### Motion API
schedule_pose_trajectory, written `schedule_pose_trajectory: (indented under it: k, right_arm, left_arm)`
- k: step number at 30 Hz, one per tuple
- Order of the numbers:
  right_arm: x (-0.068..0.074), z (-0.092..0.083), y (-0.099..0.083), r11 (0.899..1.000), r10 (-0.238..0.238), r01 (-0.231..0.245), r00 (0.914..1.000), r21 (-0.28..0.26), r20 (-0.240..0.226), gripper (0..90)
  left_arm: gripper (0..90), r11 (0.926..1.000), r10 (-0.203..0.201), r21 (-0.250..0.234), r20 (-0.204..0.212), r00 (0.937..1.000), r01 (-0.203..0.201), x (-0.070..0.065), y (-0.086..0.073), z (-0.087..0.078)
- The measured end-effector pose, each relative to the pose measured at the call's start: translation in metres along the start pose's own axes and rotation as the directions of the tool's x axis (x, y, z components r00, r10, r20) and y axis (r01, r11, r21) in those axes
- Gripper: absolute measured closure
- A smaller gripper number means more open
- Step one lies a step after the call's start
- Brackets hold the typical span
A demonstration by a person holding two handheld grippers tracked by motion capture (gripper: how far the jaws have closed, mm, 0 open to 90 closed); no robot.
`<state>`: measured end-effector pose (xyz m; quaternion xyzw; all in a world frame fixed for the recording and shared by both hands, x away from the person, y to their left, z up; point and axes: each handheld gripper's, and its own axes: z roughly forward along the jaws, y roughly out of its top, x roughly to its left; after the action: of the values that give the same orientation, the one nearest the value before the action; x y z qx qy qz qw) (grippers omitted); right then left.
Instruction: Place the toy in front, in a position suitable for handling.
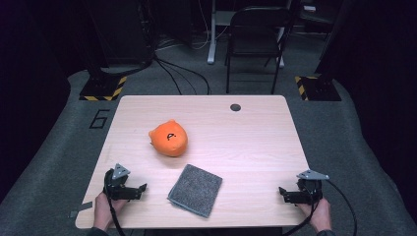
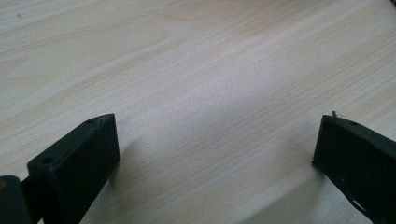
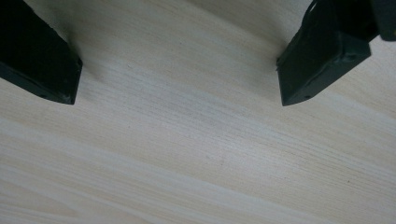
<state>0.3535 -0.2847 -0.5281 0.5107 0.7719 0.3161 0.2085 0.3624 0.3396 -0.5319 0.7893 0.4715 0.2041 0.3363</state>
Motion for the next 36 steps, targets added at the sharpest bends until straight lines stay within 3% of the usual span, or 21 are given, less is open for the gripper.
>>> schedule_pose_trajectory:
  k: [10,17,19,20,28,36]
  right_arm:
    - [0.0,-0.001,0.0,1.0,-0.001,0.001,1.0,0.006,0.009,0.0]
    - [0.006,-0.004,0.003,1.0,-0.016,0.015,0.9984,0.015,0.054,0.0]
    - [0.008,-0.008,0.005,1.0,-0.018,0.018,0.9992,0.01,0.035,0.0]
    - [0.01,-0.012,0.008,0.999,-0.026,0.027,0.9992,-0.019,0.029,0.0]
    - [0.024,-0.022,0.018,0.998,-0.047,0.046,0.9988,-0.041,-0.017,0.3]
    - [0.05,-0.028,0.031,0.995,-0.076,0.071,0.9948,-0.069,-0.068,1.1]
  left_arm:
    - [0.3,1.0,0.001,0.001,0.0,1.0,-0.001,0.0,0.0,0.0]
    - [0.3,1.0,0.003,0.0,-0.001,1.0,-0.003,0.0,0.0,0.0]
    - [0.3,1.0,0.002,0.001,0.002,1.0,-0.002,0.0,0.0,0.0]
    - [0.3,1.0,0.002,0.001,0.001,1.0,-0.002,0.0,0.0,0.0]
    - [0.3,1.0,0.007,0.0,0.001,1.0,-0.007,0.0,0.0,0.0]
    - [0.3,1.0,0.007,-0.001,0.001,1.0,-0.007,0.0,0.0,0.0]
